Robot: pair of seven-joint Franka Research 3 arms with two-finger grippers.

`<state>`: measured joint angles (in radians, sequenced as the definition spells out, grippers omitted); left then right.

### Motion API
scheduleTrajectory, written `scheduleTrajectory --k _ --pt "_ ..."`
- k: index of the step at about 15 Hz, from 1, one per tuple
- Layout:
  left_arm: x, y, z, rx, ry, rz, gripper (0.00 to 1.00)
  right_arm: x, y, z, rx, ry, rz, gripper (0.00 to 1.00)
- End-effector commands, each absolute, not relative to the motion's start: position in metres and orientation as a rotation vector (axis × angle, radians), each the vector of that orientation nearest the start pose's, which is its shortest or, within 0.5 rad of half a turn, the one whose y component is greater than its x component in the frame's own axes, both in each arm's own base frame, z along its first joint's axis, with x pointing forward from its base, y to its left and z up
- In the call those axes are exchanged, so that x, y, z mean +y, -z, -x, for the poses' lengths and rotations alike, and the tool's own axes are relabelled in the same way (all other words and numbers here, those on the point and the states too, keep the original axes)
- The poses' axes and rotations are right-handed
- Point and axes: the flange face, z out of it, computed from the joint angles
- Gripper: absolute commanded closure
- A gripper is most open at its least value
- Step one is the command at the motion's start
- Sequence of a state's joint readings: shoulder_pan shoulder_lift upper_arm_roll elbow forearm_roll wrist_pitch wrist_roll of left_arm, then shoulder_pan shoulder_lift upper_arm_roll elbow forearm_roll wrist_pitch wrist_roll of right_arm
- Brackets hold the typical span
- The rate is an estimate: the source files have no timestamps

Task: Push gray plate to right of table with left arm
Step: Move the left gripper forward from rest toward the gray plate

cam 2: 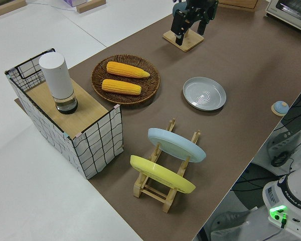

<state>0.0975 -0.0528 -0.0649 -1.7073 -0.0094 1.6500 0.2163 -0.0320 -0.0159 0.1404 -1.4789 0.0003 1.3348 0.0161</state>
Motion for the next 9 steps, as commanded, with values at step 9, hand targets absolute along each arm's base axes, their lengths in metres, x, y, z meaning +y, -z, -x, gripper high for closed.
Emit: scheduleTrajectory --k 9 --pt "0.0119 -0.5909 -0.5382 0.183 -0.093 3.151 0.0 0.0558 -0.6604 -0.5183 -0.119 -0.208 3.14 0.017"
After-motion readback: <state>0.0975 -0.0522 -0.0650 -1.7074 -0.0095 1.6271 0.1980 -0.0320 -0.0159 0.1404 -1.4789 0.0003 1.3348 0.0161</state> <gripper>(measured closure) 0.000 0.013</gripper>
